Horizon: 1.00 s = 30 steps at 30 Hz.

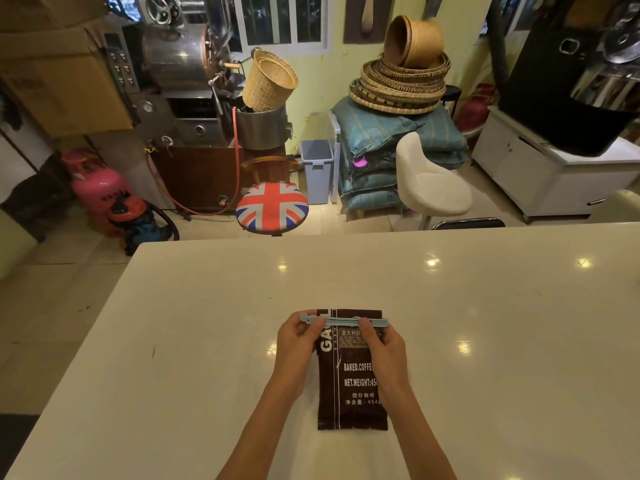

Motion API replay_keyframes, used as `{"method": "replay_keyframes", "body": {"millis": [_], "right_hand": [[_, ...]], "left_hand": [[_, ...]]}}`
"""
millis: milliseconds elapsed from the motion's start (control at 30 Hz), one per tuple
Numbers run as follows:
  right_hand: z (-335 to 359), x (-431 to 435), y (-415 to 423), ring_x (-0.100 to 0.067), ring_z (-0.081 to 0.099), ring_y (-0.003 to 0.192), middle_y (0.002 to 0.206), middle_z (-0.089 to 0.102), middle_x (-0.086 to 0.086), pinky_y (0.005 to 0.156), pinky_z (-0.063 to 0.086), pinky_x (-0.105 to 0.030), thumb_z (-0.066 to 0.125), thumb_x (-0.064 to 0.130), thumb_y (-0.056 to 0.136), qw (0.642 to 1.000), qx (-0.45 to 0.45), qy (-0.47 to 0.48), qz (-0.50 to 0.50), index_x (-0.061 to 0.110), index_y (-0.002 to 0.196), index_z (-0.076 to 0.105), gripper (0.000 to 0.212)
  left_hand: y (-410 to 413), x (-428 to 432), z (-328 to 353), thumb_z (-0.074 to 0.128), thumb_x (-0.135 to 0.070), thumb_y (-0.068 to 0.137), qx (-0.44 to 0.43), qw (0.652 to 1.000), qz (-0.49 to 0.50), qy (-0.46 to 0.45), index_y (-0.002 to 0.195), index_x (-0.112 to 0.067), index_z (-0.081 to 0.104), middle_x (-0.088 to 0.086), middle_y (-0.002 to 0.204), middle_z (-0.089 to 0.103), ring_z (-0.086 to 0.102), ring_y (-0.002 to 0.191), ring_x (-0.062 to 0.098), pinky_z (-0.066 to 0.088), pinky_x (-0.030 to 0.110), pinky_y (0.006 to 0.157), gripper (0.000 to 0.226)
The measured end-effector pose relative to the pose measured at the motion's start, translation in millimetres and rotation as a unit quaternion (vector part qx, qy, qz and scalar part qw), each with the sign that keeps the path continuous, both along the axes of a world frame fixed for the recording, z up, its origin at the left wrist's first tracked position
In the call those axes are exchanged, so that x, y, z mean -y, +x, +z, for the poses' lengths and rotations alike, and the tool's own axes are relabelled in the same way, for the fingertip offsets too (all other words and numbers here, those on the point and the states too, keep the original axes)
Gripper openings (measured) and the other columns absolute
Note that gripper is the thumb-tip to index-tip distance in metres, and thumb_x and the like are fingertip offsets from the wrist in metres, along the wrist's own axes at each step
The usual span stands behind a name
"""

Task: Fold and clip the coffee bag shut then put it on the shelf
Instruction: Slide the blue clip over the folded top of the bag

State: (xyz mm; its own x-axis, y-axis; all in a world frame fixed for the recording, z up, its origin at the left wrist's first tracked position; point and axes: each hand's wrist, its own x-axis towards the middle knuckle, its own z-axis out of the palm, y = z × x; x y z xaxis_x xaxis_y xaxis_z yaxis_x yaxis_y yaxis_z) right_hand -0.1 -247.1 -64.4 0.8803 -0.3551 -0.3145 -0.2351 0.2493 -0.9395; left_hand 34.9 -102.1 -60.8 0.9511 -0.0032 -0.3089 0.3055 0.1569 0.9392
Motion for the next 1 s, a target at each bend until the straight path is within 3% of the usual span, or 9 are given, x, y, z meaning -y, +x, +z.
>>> {"method": "replay_keyframes", "body": {"millis": [100,233,467,767,1000], "right_hand": [[-0.7,0.3,0.0,-0.033,0.077,0.083,0.091,0.078,-0.013,0.076,0.062,-0.045,0.066,0.031,0.091,1.0,0.002,0.008,0.002,0.016,0.097,0.069,0.016],[0.3,0.7,0.9,-0.031,0.077,0.082,0.091,0.078,-0.013,0.073,0.062,-0.042,0.067,0.031,0.091,1.0,-0.002,0.011,0.012,0.014,0.1,0.068,0.019],[-1.7,0.1,0.1,-0.032,0.076,0.084,0.093,0.078,-0.015,0.075,0.062,-0.045,0.067,0.03,0.091,1.0,0.004,0.007,0.011,0.011,0.102,0.067,0.021],[-0.1,-0.9,-1.8,-0.03,0.077,0.084,0.093,0.077,-0.014,0.074,0.063,-0.042,0.066,0.029,0.092,1.0,0.008,-0.005,0.023,0.014,0.097,0.066,0.016],[3.7,-0.7,-4.1,-0.025,0.077,0.081,0.092,0.078,-0.011,0.07,0.062,-0.037,0.065,0.029,0.092,0.999,0.004,-0.003,0.036,0.014,0.098,0.066,0.016]], "left_hand": [[-0.3,0.3,-0.6,0.06,-0.008,0.093,-0.009,1.0,0.015,-0.01,0.111,0.001,0.062,0.022,0.103,0.073,0.073,0.09,0.029,0.058,0.038,0.077,0.02],[-2.2,2.9,-1.1,0.056,-0.004,0.095,-0.019,0.999,0.032,-0.02,0.112,0.001,0.061,0.02,0.101,0.073,0.072,0.087,0.025,0.057,0.033,0.072,0.018],[-0.8,-9.5,3.5,0.06,-0.011,0.094,-0.024,0.998,-0.018,-0.062,0.112,0.005,0.062,0.023,0.106,0.073,0.071,0.096,0.031,0.058,0.04,0.084,0.024],[-1.3,-6.2,3.6,0.062,-0.01,0.092,0.016,0.999,0.02,0.03,0.1,0.003,0.062,0.014,0.089,0.075,0.074,0.077,0.02,0.059,0.026,0.064,0.015],[-4.3,-6.1,0.8,0.062,-0.011,0.093,0.007,0.999,0.024,0.028,0.101,0.004,0.062,0.02,0.095,0.074,0.074,0.082,0.024,0.06,0.034,0.071,0.018]]}}
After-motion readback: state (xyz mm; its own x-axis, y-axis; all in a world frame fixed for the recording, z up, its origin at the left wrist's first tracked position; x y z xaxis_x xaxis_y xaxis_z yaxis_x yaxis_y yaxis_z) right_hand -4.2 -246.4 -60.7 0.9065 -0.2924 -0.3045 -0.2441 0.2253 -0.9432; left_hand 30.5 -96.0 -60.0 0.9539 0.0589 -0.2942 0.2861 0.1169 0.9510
